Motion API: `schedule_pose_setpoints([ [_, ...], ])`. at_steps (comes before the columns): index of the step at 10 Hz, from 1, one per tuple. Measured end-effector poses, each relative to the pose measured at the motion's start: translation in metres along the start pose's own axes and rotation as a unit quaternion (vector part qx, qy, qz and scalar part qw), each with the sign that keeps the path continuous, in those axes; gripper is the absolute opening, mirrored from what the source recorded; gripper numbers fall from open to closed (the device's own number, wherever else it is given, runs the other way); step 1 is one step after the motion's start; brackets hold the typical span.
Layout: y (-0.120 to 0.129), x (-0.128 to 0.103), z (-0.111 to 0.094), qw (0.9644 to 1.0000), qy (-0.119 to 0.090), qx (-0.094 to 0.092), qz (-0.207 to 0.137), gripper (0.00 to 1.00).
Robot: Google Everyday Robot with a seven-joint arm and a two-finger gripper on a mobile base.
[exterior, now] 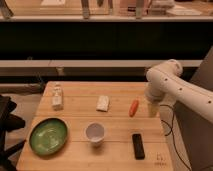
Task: Drag the pepper across the table
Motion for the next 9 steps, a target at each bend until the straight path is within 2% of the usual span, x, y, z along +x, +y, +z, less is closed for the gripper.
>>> schedule_pose_setpoints([
  [3, 0.0, 0.001, 0.008, 0.9999, -0.006, 0.001, -0.012, 0.8],
  [5, -0.003, -0.004, 0.025, 0.9996, -0.01, -0.003, -0.027, 0.8],
  [9, -0.012, -0.01, 0.042, 0.9993, -0.013, -0.007, -0.033, 0.8],
])
